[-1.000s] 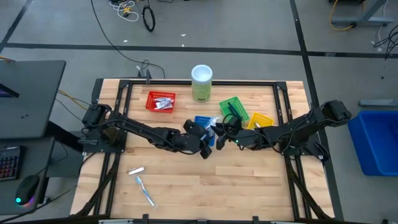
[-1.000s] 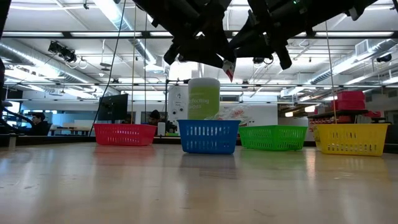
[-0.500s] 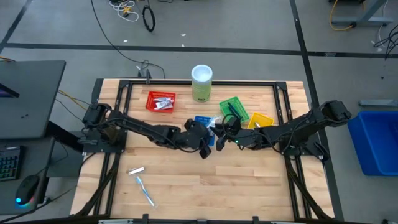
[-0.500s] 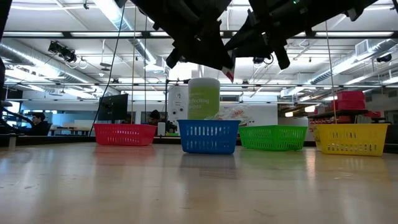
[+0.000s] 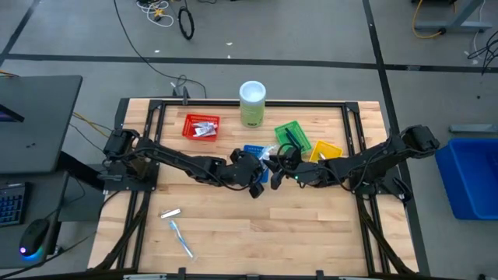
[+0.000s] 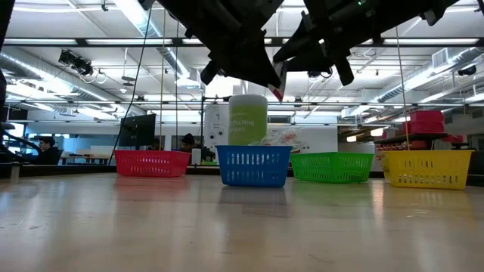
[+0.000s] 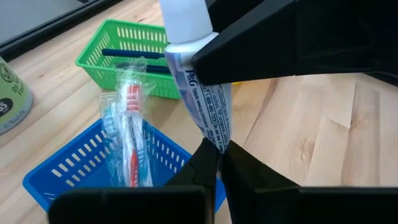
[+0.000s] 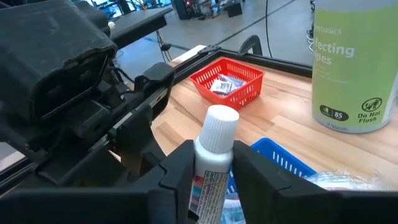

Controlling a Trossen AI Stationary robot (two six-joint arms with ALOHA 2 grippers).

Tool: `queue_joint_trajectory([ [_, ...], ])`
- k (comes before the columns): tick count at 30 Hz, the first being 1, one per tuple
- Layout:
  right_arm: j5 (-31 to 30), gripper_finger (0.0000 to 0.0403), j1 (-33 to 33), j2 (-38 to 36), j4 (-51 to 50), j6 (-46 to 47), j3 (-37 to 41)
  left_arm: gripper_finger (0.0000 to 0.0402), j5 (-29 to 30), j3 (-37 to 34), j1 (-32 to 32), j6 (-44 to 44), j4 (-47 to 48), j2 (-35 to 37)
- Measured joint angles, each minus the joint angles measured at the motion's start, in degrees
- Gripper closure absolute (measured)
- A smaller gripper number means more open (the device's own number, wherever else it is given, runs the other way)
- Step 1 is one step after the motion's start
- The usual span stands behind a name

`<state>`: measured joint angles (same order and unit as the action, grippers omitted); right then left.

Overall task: Pick & Place Travel size toiletries
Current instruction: Put the white toothpaste into the red bin

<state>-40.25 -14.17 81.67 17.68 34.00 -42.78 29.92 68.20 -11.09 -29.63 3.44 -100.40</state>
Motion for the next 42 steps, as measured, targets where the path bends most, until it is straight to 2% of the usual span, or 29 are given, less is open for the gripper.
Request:
queue_joint_trajectory([
  [7,0.1,0.0256,0.0,0.0,-0.6,-0.4,0.0,0.0396,-0.8,0.0,0.0,-0.1,0.2,0.0],
  [14,0.1,0.0221,0.0,-0.3,-2.7,-4.7,-0.1,0.0396,-0.8,0.0,0.0,-0.2,1.4,0.0],
  [22,-0.3,0.0182,0.0,-4.7,-10.5,-6.6,-0.1,0.0396,0.7,0.0,0.0,-5.3,8.9,0.3],
  [25,-0.2,0.0169,0.0,-6.4,-15.1,-6.4,-0.1,0.0396,1.2,0.0,0.2,-6.7,14.0,1.9],
  [28,-0.2,0.0159,-0.1,-7.1,-18.9,-4.4,-0.1,0.0393,5.2,0.0,0.6,-10.4,21.7,5.0],
  [31,0.4,0.0152,-0.1,-7.1,-21.4,-2.8,0.0,0.0396,8.6,0.0,1.9,-14.6,32.1,9.0],
  [33,1.6,0.0149,-0.1,-7.1,-22.7,-2.4,0.0,0.0397,9.8,0.0,3.5,-14.3,38.5,11.3],
  [38,1.9,0.0153,-0.1,-7.1,-22.7,-2.3,0.0,0.0389,6.5,0.0,10.5,-11.1,53.4,14.4],
  [42,1.9,0.0164,-0.1,-7.1,-22.6,-2.3,0.0,0.0395,2.0,0.0,18.8,-6.3,59.7,14.4],
])
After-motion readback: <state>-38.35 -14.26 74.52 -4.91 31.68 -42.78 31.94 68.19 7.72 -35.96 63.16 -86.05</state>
